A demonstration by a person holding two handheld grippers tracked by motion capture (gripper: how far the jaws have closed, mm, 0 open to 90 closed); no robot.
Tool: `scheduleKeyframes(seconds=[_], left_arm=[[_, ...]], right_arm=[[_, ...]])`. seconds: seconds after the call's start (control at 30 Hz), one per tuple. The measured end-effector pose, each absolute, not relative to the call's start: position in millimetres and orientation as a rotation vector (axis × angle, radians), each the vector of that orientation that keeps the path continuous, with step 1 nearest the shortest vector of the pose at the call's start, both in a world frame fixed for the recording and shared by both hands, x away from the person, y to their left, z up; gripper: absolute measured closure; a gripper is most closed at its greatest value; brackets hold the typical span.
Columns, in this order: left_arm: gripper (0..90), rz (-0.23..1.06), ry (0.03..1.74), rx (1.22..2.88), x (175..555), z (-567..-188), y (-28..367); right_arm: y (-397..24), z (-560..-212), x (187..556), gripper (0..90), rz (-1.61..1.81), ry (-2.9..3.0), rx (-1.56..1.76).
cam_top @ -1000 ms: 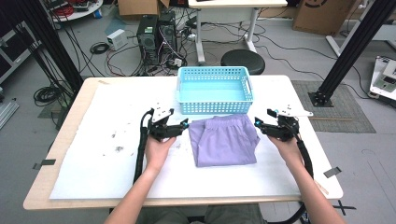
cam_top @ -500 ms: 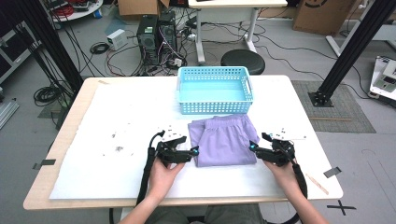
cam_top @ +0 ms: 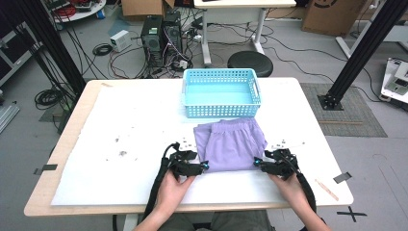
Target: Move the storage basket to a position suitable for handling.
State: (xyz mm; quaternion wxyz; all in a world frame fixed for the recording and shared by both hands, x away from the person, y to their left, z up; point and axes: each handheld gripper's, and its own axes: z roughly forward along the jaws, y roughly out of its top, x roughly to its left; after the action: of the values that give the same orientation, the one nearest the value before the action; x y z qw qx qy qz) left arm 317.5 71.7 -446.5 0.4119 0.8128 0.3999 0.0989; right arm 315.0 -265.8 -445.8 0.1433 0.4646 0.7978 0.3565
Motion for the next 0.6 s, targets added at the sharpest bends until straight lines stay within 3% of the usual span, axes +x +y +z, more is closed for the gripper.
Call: scheduleKeyframes(seconds=[0.1, 0.4, 0.43, 0.5, 0.6], left_arm=[[45.6, 0.205, 1.016, 2.031, 316.0, -446.3, 70.0], [49.6, 0.236, 1.011, 2.038, 309.2, -447.1, 57.2], [52.8, 0.233, 1.009, 2.039, 309.0, -447.1, 56.5], [53.1, 0.246, 1.011, 2.043, 307.9, -446.7, 55.8], [47.0, 0.324, 1.006, 2.059, 303.3, -442.9, 59.9]], right_arm=[[-261.7, -446.5, 314.4, 50.5, 1.021, 2.324, 1.318], [-260.2, -446.5, 313.6, 64.0, 1.029, 2.331, 1.320], [-260.6, -446.5, 313.6, 63.0, 1.030, 2.332, 1.317], [-261.6, -446.4, 313.6, 51.2, 1.025, 2.313, 1.325], [-264.1, -446.1, 313.5, 42.2, 1.011, 2.276, 1.360]])
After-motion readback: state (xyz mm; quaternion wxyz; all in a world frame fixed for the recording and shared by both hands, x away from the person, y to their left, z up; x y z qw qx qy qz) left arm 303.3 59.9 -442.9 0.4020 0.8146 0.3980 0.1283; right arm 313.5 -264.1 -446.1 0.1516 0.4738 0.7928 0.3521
